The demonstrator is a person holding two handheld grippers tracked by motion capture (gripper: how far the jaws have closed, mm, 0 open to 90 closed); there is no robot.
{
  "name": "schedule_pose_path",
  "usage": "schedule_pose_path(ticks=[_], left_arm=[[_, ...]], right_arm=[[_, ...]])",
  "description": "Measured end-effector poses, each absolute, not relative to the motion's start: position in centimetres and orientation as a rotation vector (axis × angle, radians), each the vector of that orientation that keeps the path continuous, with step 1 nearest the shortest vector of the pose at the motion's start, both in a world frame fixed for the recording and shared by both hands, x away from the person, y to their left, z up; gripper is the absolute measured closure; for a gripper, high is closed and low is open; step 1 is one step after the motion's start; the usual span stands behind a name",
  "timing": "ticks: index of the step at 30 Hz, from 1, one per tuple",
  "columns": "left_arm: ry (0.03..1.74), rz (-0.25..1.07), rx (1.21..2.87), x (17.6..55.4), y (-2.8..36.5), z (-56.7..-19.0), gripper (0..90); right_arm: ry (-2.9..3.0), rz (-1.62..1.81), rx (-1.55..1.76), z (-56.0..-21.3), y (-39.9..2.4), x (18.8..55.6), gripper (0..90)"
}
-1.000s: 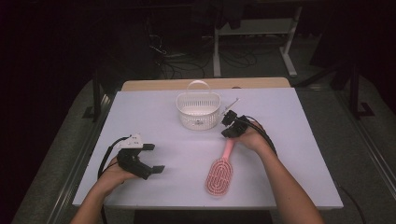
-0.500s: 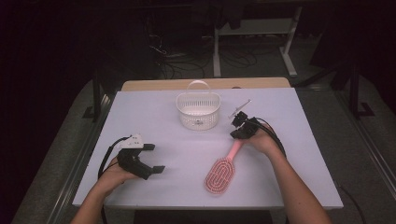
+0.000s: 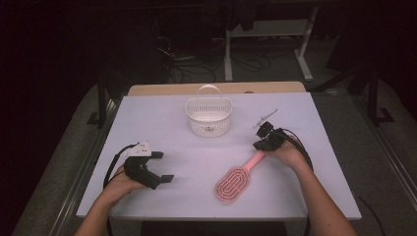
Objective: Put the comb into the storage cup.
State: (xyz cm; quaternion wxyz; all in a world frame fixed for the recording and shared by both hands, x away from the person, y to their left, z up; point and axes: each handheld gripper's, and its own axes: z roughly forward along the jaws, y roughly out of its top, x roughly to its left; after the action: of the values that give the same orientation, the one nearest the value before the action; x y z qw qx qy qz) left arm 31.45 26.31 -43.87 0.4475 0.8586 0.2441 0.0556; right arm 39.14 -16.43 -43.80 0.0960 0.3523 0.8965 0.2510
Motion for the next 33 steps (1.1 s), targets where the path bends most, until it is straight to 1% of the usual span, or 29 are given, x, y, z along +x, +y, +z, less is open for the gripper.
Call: schedule_pose_path(ticks=[13, 33], left_arm=[[0.604, 0.138, 2.125, 31.5, 26.3, -43.9, 0.3], [0.604, 0.141, 2.128, 31.4, 26.3, -43.9, 0.3]], right_arm=[[2.64, 0.773, 1.078, -44.0, -18.8, 36.9, 89.0], [2.649, 0.794, 1.093, -44.6, -20.8, 33.3, 89.0]])
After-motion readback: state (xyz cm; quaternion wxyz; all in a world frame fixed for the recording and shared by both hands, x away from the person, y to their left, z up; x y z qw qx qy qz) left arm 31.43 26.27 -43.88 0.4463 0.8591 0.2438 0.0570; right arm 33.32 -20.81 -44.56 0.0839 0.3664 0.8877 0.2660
